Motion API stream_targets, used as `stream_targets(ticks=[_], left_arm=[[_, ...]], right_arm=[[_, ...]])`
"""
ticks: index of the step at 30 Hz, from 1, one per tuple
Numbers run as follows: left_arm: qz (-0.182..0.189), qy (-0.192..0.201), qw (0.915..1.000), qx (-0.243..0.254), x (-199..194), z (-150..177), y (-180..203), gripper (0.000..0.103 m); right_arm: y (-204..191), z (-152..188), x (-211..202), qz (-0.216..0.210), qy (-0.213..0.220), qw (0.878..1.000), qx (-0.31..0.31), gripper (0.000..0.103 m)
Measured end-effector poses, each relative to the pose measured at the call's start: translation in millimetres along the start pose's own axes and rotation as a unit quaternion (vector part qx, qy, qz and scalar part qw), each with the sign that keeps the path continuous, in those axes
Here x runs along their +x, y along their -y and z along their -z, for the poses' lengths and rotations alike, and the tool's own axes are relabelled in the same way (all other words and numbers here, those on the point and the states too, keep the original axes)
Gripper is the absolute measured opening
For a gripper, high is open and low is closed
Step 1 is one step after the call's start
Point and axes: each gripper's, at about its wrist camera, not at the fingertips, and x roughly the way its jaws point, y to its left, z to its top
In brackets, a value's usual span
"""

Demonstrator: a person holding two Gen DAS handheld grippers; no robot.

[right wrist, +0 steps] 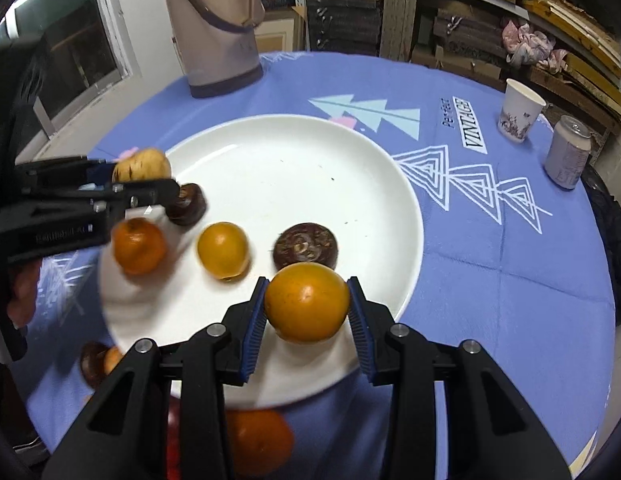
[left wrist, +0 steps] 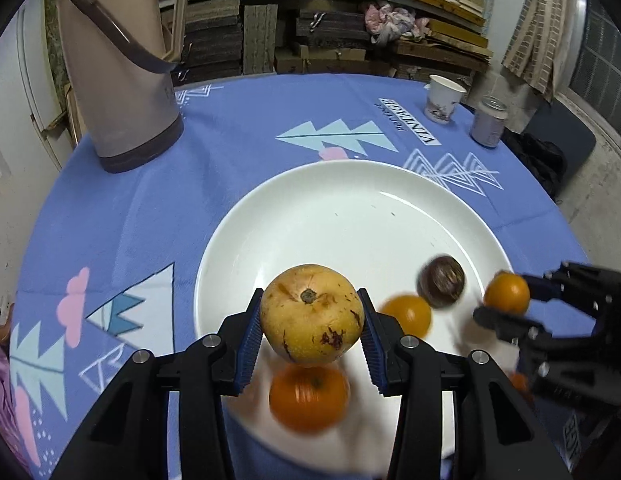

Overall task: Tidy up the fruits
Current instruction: 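Place both held fruits on the white plate and open both grippers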

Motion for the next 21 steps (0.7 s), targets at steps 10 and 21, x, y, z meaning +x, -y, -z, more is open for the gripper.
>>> stream_targets(ticks=[10, 21], left_arm=[[0.003, -0.024, 0.9997, 0.006, 43.9, -19.2, 9.5, 0.046], [-0.011, -0.022, 0.9996, -0.014, 6.5, -2.6, 3.9, 0.074]], right_arm=[[8.6, -4.0, 19.8, 0.01, -0.007, 1.0, -0.001, 0.039], [9.4, 9.4, -22.1, 0.001, 0.037, 0.999, 0.02, 0.047]])
